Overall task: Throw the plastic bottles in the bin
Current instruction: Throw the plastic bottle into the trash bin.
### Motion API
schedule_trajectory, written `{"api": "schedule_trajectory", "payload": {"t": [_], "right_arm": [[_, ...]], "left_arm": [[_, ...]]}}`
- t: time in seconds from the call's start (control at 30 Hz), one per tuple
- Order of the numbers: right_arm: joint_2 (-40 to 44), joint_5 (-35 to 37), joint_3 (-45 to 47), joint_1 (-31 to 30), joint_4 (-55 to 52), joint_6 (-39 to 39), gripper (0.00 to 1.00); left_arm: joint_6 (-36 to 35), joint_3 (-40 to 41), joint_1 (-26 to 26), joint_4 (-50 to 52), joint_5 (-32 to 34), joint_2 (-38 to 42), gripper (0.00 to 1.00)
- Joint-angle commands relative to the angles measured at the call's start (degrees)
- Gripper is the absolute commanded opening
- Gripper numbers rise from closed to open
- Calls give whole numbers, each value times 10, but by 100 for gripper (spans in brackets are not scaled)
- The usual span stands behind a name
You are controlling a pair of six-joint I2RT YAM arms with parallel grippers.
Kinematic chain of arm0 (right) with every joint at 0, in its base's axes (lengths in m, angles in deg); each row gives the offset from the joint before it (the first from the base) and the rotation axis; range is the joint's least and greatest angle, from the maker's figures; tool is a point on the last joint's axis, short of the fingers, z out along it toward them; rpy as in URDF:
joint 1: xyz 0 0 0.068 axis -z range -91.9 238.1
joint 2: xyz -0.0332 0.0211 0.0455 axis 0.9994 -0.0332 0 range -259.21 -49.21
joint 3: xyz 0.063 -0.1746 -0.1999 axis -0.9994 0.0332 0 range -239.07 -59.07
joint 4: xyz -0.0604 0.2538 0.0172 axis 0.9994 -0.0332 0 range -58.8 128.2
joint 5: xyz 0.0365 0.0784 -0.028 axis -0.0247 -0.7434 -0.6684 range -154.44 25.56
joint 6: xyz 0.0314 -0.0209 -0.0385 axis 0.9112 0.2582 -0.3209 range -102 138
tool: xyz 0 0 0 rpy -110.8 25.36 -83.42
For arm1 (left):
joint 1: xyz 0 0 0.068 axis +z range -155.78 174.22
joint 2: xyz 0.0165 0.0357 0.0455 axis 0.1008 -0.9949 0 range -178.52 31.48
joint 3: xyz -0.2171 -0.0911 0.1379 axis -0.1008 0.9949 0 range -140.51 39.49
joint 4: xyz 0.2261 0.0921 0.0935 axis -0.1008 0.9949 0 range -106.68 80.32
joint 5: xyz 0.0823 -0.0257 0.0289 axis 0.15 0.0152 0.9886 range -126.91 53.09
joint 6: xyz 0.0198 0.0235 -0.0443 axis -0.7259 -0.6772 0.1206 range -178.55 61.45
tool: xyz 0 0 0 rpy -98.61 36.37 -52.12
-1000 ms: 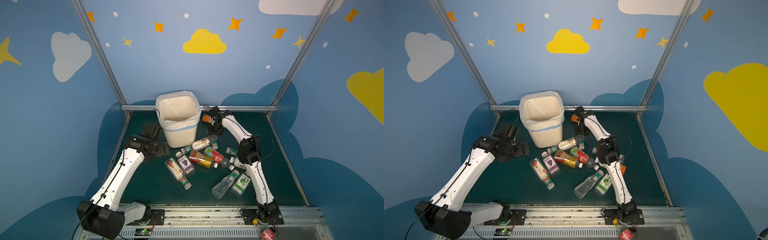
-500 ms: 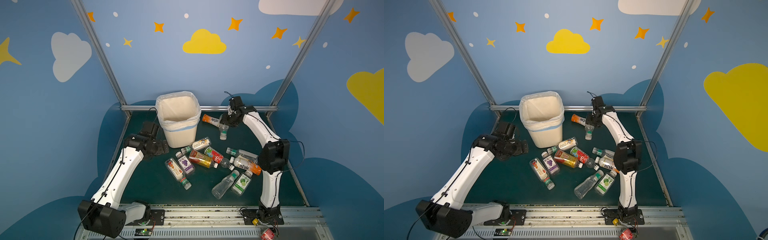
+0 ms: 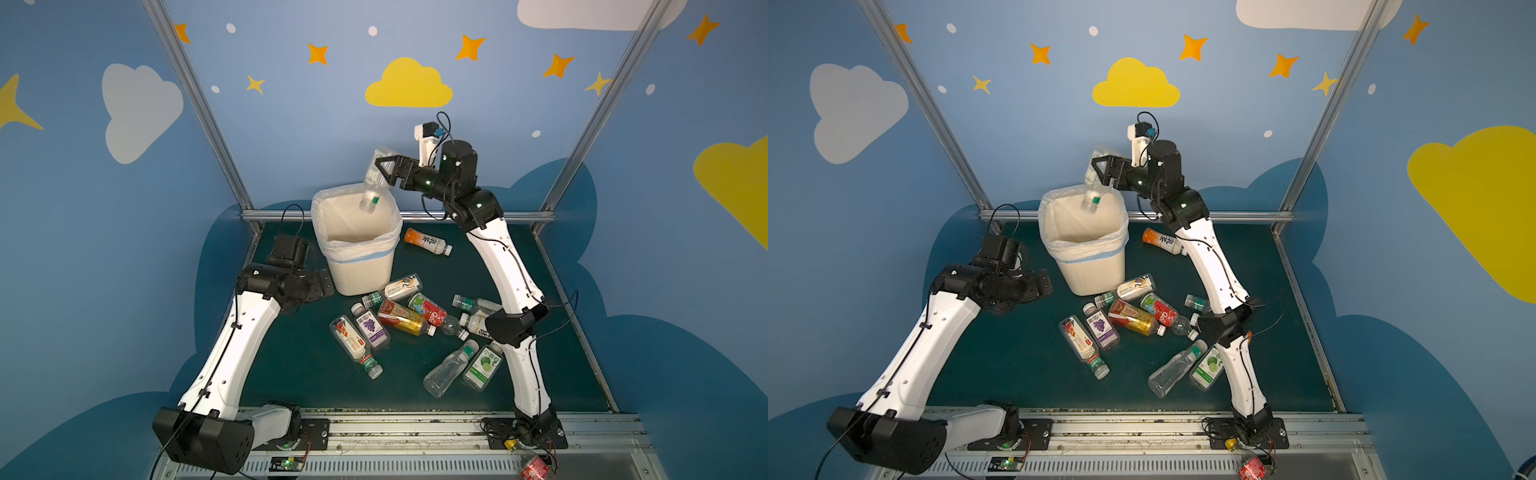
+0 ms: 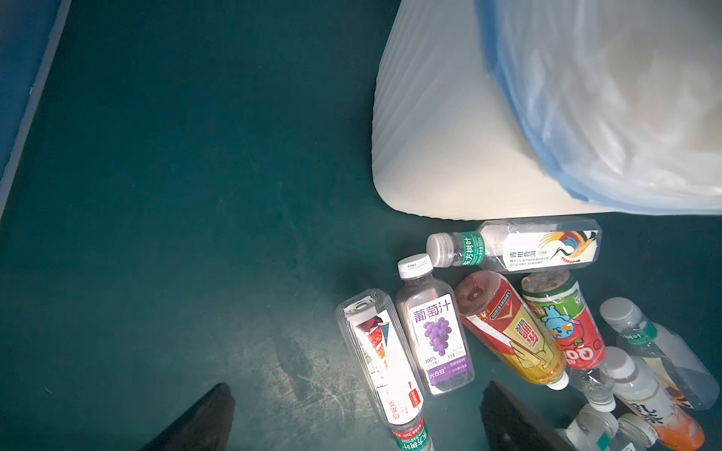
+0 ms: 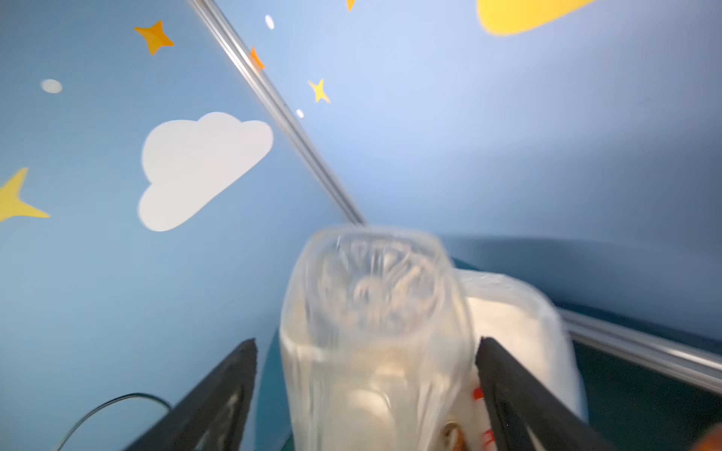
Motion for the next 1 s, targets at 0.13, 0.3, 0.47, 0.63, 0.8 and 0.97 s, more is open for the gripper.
{"api": "schedule_trajectory", "payload": {"t": [0.13,0.3,0.47,0.63,0.8,0.97], "right_arm": [[132,-1,264,66,103,30,95],[274,-9,428,125,95,-11,93],[345,-19,468,183,-93,-108,91],[369,0,499,198,-270,-201,89],[409,16,601,198,-333,-212,88],[453,25,705,204,-332,-183,84]], "left_arm": [[7,5,3,18,-6,22,100],[12,35,1,-10,-55,46,98],[26,79,-39,-46,-77,57,92],[32,70,-112,-27,-39,27,92],[53,62,-202,-38,-26,-2,91],[69,27,-271,-25,-34,-53,85]]}}
